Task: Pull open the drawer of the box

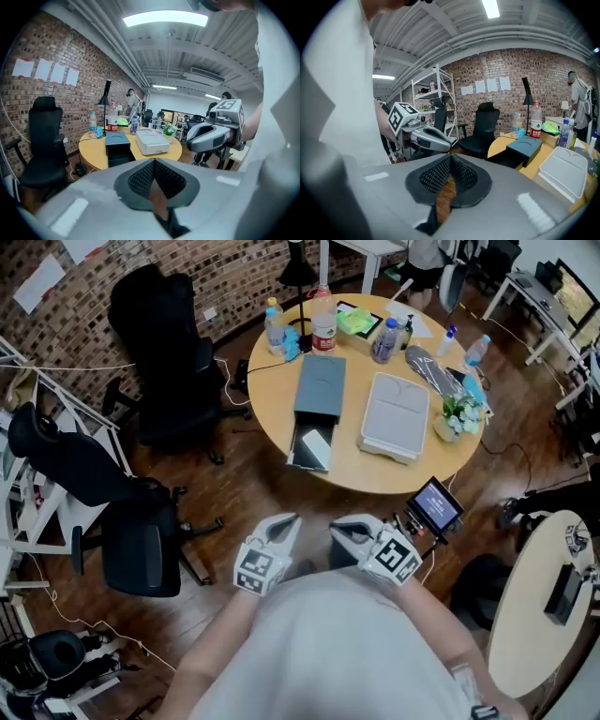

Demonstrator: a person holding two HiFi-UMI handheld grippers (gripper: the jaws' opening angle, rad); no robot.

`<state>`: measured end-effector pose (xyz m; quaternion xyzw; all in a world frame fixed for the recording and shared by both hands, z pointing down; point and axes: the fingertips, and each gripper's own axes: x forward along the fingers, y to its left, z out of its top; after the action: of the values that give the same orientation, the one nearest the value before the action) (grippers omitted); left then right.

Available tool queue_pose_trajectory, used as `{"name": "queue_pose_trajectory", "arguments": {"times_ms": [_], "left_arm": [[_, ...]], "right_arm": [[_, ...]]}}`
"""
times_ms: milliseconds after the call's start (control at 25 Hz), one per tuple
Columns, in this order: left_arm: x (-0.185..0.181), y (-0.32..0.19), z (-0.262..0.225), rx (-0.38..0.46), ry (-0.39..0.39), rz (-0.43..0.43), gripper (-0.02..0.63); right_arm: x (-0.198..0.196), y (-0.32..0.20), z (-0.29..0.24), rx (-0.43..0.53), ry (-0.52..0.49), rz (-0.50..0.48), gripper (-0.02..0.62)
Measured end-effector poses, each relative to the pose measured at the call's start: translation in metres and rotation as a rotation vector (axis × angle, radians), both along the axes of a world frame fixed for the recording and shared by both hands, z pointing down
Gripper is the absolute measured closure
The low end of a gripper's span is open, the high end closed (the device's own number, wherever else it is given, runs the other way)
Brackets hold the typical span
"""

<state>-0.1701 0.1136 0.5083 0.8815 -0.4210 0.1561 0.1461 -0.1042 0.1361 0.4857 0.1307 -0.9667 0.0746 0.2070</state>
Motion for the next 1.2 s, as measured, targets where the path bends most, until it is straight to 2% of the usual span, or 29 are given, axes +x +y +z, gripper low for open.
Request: {"name": "queue_pose_trajectory", "arguments": {"times_ms": [160,320,480,640,1200], "left_arm": [[-0.011,0.014,-0.007,0.002,0.022,-0.006,0.601],[-0.008,0.034,0.0,-0.024,0.04,0.003,0.601],[-0.008,0.05,0.004,-0.052,0.075,0.005,0.601],[0.0,0.058,0.005,-0.055,0.108,0.015,0.601],[0.022,0.062,0.011,-0.05,0.115,0.084,0.601]], "right_arm": [[-0.02,0.015,-0.006,0.018,-0.028,-0.016,0.594],[-0.017,0.032,-0.012,0.021,-0.014,-0.015,0.594],[-0.021,0.043,-0.021,0.0,-0.076,0.009,0.594],[-0.012,0.052,-0.016,-0.006,-0.05,0.024,0.594],[-0.003,0.058,-0.013,-0.014,-0.119,0.085,0.594]]}}
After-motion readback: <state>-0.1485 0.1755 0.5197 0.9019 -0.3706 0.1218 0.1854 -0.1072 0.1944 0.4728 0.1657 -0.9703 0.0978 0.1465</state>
